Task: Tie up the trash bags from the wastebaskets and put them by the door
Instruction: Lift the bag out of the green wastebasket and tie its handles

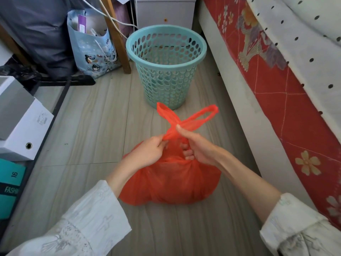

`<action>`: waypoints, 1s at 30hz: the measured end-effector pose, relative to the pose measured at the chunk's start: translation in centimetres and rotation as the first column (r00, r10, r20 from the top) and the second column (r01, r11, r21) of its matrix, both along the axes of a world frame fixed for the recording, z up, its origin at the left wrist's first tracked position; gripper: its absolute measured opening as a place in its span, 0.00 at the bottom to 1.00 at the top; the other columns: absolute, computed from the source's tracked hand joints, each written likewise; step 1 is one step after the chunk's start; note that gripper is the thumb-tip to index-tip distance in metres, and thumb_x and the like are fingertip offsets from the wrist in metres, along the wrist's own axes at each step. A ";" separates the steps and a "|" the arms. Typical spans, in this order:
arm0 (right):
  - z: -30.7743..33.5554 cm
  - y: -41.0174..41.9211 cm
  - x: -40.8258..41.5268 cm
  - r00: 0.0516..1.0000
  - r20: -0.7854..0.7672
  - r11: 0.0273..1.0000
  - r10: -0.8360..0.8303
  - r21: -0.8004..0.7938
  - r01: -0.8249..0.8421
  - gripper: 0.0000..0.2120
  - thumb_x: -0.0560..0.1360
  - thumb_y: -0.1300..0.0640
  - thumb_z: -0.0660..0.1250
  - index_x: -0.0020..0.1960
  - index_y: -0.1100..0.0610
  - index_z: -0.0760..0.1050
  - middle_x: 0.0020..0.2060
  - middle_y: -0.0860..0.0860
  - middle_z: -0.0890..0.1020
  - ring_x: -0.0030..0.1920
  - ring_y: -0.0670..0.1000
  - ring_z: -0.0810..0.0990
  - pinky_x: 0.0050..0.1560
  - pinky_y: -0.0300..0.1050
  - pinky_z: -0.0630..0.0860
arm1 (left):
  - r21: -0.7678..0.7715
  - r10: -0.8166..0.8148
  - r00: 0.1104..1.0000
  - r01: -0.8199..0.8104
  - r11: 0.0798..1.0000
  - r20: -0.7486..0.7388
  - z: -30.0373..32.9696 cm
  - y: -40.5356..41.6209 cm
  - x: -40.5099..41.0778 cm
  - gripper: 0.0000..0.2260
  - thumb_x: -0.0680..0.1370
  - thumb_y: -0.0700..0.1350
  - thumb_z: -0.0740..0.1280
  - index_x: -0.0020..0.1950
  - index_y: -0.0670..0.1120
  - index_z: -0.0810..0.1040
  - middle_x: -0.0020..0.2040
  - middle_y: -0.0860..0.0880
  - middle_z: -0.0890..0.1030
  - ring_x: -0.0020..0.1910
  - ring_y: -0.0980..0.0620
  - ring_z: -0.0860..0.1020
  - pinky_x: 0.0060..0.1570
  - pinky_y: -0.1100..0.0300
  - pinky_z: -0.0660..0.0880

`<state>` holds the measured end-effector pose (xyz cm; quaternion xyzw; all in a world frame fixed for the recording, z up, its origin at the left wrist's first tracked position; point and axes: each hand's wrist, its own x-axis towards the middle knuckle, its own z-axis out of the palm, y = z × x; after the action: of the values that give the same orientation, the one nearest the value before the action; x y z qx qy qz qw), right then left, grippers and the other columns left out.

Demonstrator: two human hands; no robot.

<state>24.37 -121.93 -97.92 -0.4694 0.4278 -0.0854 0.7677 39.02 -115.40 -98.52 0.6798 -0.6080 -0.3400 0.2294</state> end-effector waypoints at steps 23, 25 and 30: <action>-1.6 -1.7 0.1 0.881 -0.189 0.778 -0.434 -0.571 0.261 0.07 0.68 0.58 0.72 0.31 0.54 0.80 0.24 0.50 0.78 0.27 0.47 0.76 0.39 0.46 0.74 | 0.447 0.383 0.518 -0.002 0.895 -0.765 1.7 0.2 1.7 0.10 0.75 0.41 0.54 0.39 0.44 0.74 0.24 0.52 0.73 0.20 0.56 0.68 0.21 0.66 0.64; -1.4 -1.7 0.3 0.875 -0.069 0.780 -0.479 -0.490 0.389 0.05 0.70 0.65 0.69 0.38 0.58 0.81 0.26 0.49 0.80 0.26 0.43 0.79 0.36 0.38 0.76 | 0.421 0.332 0.577 0.023 0.907 -0.747 2.0 0.2 1.7 0.11 0.75 0.41 0.55 0.42 0.43 0.76 0.29 0.50 0.81 0.23 0.55 0.74 0.25 0.66 0.68; 0.3 -1.0 0.3 0.867 0.143 0.818 -0.477 -0.290 0.497 0.12 0.73 0.69 0.64 0.55 0.68 0.78 0.35 0.52 0.81 0.27 0.40 0.76 0.25 0.29 0.68 | 0.351 0.234 0.711 0.019 0.936 -0.663 2.8 0.4 1.7 0.12 0.77 0.41 0.56 0.49 0.42 0.80 0.44 0.46 0.85 0.37 0.52 0.82 0.36 0.64 0.75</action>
<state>24.68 -122.90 -97.58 -0.4585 0.4895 -0.3612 0.6478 40.76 -115.01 -95.76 0.5651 -0.3692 -0.6534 0.3427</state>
